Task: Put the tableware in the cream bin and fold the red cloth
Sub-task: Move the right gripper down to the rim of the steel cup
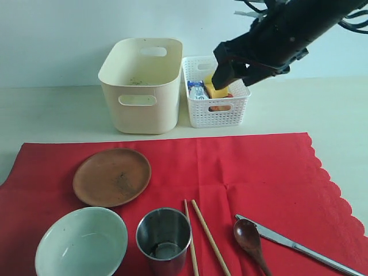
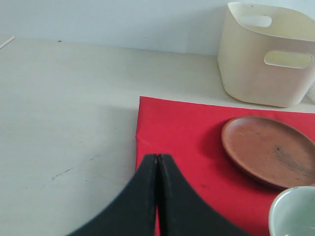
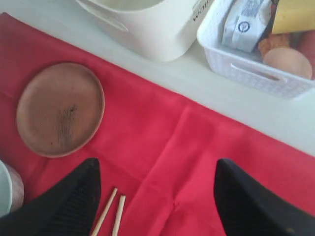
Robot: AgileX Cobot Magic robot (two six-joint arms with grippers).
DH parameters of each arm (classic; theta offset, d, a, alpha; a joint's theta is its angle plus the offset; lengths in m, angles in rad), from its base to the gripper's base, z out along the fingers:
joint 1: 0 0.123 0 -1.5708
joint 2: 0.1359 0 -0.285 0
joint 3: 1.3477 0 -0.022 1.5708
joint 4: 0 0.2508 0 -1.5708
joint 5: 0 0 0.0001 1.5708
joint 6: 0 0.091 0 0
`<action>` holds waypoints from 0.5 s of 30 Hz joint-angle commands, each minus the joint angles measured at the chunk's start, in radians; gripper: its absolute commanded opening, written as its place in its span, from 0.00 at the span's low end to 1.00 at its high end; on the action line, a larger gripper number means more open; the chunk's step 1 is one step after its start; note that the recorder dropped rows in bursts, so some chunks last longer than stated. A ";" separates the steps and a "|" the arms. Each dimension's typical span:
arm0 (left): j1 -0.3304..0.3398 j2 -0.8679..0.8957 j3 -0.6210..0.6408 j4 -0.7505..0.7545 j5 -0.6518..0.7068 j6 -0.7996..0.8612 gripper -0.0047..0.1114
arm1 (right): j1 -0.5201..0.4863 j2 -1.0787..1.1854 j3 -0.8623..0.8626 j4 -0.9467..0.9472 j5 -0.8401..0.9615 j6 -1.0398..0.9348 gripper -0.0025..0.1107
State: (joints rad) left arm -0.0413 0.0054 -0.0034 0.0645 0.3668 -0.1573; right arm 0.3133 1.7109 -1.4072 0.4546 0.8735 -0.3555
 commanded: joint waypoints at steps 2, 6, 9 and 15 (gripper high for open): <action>0.002 -0.005 0.003 0.001 -0.011 0.000 0.04 | 0.000 -0.087 0.122 0.023 -0.031 -0.014 0.58; 0.002 -0.005 0.003 0.001 -0.011 0.000 0.04 | 0.000 -0.138 0.185 0.051 -0.045 -0.017 0.58; 0.002 -0.005 0.003 0.001 -0.011 0.000 0.04 | 0.000 -0.169 0.231 0.102 -0.077 -0.057 0.58; 0.002 -0.005 0.003 0.001 -0.011 0.000 0.04 | 0.022 -0.213 0.304 0.201 -0.066 -0.170 0.58</action>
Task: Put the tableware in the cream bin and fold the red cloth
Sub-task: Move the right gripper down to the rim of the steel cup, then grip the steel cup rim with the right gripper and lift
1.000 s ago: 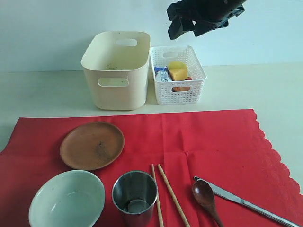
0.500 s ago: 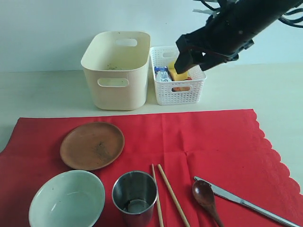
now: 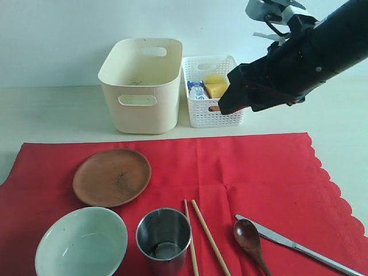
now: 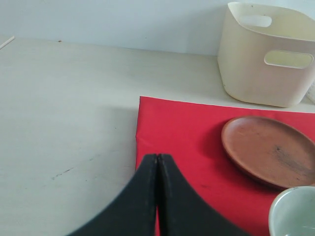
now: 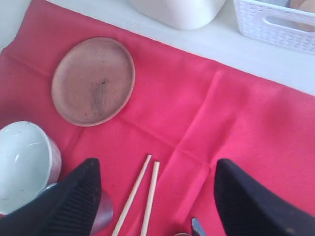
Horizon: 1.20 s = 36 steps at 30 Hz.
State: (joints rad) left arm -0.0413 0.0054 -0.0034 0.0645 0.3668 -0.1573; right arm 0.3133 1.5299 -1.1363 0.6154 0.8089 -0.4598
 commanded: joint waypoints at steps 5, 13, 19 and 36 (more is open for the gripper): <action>0.002 -0.005 0.003 0.001 -0.011 0.000 0.04 | 0.098 -0.047 0.078 0.037 0.034 -0.167 0.58; 0.002 -0.005 0.003 0.001 -0.011 0.000 0.04 | 0.255 -0.049 0.140 -0.014 -0.065 -0.246 0.57; 0.002 -0.005 0.003 0.001 -0.011 0.000 0.04 | 0.345 -0.049 0.189 -0.044 -0.147 -0.246 0.57; 0.002 -0.005 0.003 0.001 -0.011 0.000 0.04 | 0.426 0.115 0.180 -0.276 -0.207 0.134 0.57</action>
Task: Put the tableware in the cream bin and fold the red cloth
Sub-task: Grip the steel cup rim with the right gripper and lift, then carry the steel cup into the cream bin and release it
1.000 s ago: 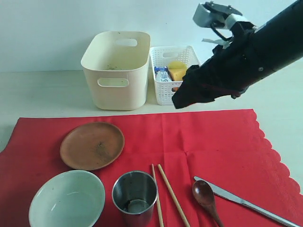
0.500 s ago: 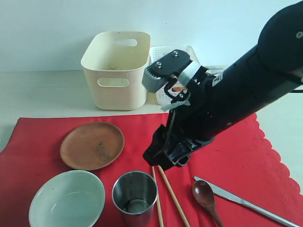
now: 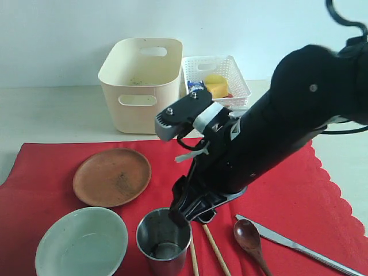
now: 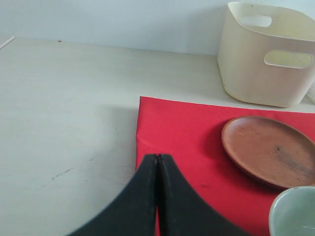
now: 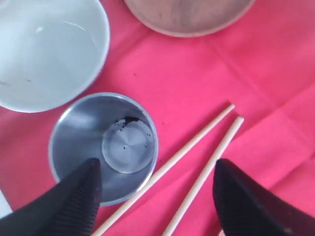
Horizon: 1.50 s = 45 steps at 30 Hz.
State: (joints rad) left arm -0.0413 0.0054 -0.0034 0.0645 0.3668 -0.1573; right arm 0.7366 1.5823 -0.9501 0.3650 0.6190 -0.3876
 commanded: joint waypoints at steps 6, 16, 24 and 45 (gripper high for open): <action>0.002 -0.005 0.003 0.001 -0.011 0.000 0.04 | 0.002 0.171 -0.067 -0.007 -0.005 0.129 0.57; 0.002 -0.005 0.003 0.001 -0.011 0.000 0.04 | 0.002 0.283 -0.115 0.020 0.038 0.218 0.35; 0.002 -0.005 0.003 0.001 -0.011 0.000 0.04 | 0.002 0.240 -0.115 0.018 0.040 0.218 0.02; 0.002 -0.005 0.003 0.001 -0.011 0.000 0.04 | -0.038 0.092 -0.478 -0.093 0.039 0.311 0.02</action>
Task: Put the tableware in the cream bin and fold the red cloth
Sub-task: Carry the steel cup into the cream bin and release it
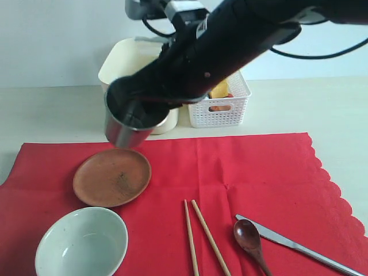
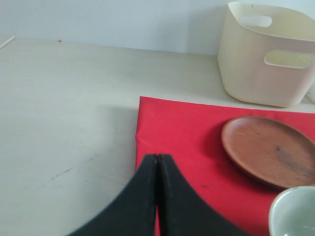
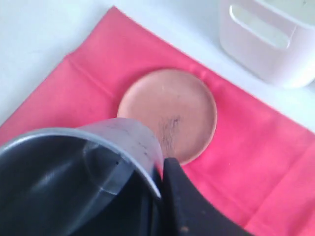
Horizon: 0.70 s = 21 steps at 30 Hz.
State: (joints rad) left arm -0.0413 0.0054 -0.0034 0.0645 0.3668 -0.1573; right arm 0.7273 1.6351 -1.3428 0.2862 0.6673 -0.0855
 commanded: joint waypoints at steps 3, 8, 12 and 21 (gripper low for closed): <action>0.002 -0.005 0.003 0.001 -0.011 0.000 0.04 | -0.054 0.080 -0.150 -0.014 -0.030 0.012 0.02; 0.002 -0.005 0.003 0.001 -0.011 0.000 0.04 | -0.103 0.165 -0.237 -0.014 -0.117 0.038 0.02; 0.002 -0.005 0.003 0.001 -0.011 0.000 0.04 | -0.146 0.247 -0.313 -0.014 -0.176 0.048 0.02; 0.002 -0.005 0.003 0.001 -0.011 0.000 0.04 | -0.215 0.437 -0.487 -0.014 -0.239 0.053 0.02</action>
State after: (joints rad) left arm -0.0413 0.0054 -0.0034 0.0645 0.3668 -0.1573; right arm 0.5283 2.0295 -1.7838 0.2743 0.4704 -0.0347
